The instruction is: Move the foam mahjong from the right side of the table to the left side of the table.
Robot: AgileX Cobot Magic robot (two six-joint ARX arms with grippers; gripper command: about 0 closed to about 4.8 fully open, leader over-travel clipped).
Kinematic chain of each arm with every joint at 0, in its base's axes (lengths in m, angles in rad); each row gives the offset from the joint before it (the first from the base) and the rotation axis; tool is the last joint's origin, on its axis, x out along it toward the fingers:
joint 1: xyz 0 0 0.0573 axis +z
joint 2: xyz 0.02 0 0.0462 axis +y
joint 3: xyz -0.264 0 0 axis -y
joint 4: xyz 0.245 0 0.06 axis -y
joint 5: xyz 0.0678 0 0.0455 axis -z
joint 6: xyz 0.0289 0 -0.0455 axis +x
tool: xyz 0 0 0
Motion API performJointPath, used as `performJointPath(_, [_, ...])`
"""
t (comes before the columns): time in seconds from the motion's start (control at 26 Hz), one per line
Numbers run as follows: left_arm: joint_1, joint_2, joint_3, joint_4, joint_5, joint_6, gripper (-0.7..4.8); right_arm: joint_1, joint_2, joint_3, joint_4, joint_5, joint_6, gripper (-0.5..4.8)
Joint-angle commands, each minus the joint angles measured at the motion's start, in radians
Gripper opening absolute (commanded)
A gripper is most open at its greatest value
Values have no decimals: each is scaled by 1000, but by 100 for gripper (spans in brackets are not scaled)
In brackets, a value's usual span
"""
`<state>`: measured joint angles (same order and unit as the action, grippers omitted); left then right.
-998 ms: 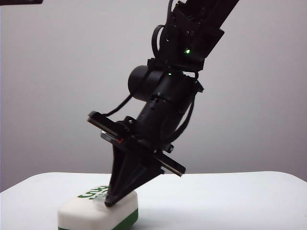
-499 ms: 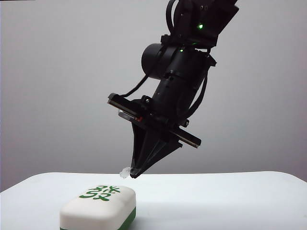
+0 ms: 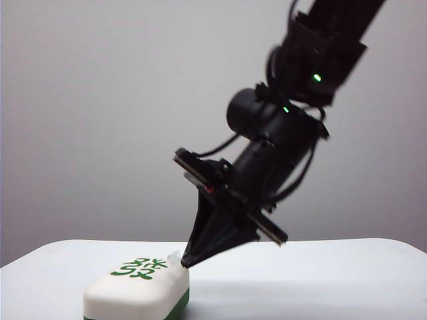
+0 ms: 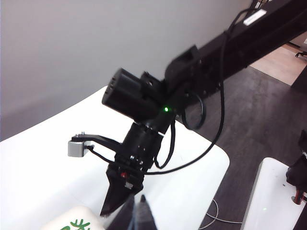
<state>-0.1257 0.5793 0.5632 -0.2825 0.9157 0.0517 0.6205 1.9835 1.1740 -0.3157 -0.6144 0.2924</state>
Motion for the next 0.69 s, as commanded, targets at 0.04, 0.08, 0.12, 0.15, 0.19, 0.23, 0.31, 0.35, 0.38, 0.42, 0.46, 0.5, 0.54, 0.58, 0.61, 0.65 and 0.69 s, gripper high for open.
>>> performJointPath(0.04, [0, -2, 6, -3, 6, 3, -5, 2, -4, -58, 149, -51, 81, -5])
performJointPath(0.08, [0, -2, 6, -9, 5, 4, -5, 3, -4, -88, 187, -70, 82, -5])
performJointPath(0.12, [0, -2, 6, -9, 5, 4, -5, 3, -4, -103, 218, -89, 82, -5])
performJointPath(0.15, [0, -2, 6, -8, 5, 5, -5, 3, -4, -109, 232, -87, 85, -5])
performJointPath(0.19, [0, -2, 6, -8, 5, 9, -5, 2, -4, -113, 244, -87, 103, -5])
performJointPath(0.23, [0, -2, 6, -10, 5, 13, -5, -1, -2, -114, 246, -83, 116, -5])
performJointPath(0.31, [0, -2, 6, -13, 5, 16, -5, -6, 4, -114, 246, -95, 117, -5])
performJointPath(0.35, [0, -2, 6, -16, 5, 16, -5, -6, 7, -114, 245, -95, 121, -5])
performJointPath(0.38, [0, -2, 6, -19, 5, 16, -5, -8, 8, -114, 246, -100, 127, -5])
performJointPath(0.42, [0, -2, 6, -23, 5, 16, -5, -8, 8, -114, 246, -104, 128, -5])
performJointPath(0.46, [0, -2, 6, -26, 5, 16, -5, -8, 8, -114, 247, -104, 133, -5])
performJointPath(0.5, [0, -2, 6, -29, 5, 16, -5, -8, 8, -114, 249, -110, 146, -5])
performJointPath(0.54, [0, -2, 6, -31, 5, 16, -5, -8, 8, -114, 250, -113, 159, -5])
performJointPath(0.58, [0, -2, 6, -34, 5, 16, -5, -8, 8, -114, 246, -119, 167, -5])
performJointPath(0.61, [0, -2, 6, -36, 6, 16, -5, -12, 7, -114, 241, -123, 182, -5])
performJointPath(0.65, [0, -2, 6, -39, 6, 16, -5, -20, 4, -114, 230, -125, 183, -5])
performJointPath(0.69, [0, -2, 6, -42, 7, 16, -5, -26, 2, -114, 220, -131, 183, -5])
